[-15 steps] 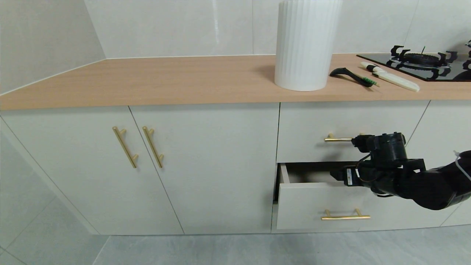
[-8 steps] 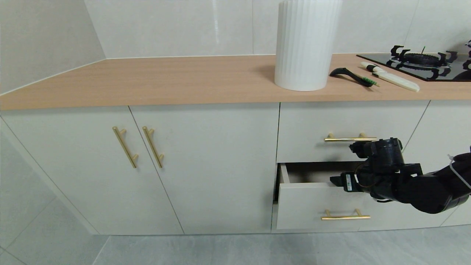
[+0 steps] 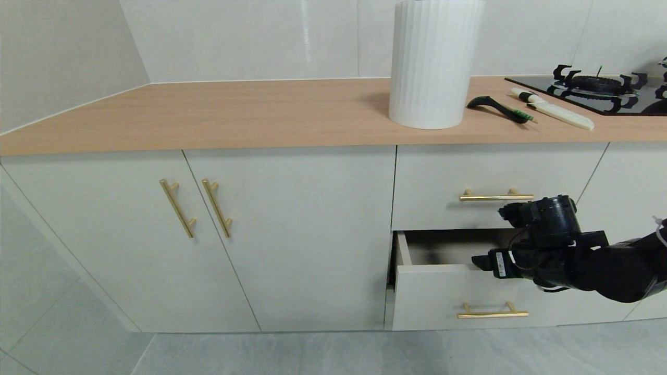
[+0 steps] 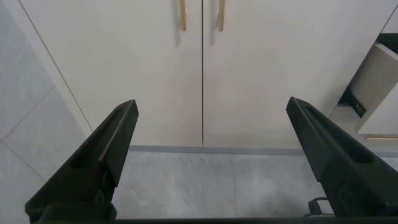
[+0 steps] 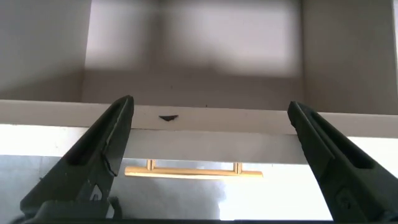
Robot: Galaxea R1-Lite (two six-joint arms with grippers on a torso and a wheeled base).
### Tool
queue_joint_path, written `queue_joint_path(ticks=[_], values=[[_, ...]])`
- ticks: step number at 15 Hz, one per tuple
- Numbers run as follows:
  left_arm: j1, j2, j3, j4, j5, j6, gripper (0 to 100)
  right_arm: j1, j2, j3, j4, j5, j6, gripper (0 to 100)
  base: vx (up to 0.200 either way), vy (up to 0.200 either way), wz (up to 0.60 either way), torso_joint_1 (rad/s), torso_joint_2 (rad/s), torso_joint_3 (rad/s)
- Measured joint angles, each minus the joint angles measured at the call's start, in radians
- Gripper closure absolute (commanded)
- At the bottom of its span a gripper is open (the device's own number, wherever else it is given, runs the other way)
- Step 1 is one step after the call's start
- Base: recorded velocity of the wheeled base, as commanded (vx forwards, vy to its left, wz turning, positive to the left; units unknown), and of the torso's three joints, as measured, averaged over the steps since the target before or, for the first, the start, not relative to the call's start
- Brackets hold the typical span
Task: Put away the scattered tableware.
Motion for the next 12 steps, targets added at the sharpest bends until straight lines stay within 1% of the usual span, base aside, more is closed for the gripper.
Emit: queue_joint_path(ticks=[3, 5, 9, 12], values=[[0.0, 0.0, 0.0, 0.0, 0.0, 0.0, 0, 0.0, -0.021, -0.009, 0.089, 0.001, -0.003, 0, 0.0, 0.0, 0.0, 0.0, 0.0, 0.0], [0.0, 0.0, 0.0, 0.0, 0.0, 0.0, 0, 0.002, -0.035, -0.021, 0.177, 0.004, -0.009, 0, 0.0, 0.0, 0.0, 0.0, 0.0, 0.0], [0.0, 0.0, 0.0, 0.0, 0.0, 0.0, 0, 0.009, -0.062, -0.071, 0.419, 0.007, -0.014, 0, 0.0, 0.0, 0.0, 0.0, 0.0, 0.0], [0.0, 0.0, 0.0, 0.0, 0.0, 0.0, 0, 0.026, -0.075, -0.085, 0.51, 0.017, -0.016, 0, 0.0, 0.0, 0.0, 0.0, 0.0, 0.0]])
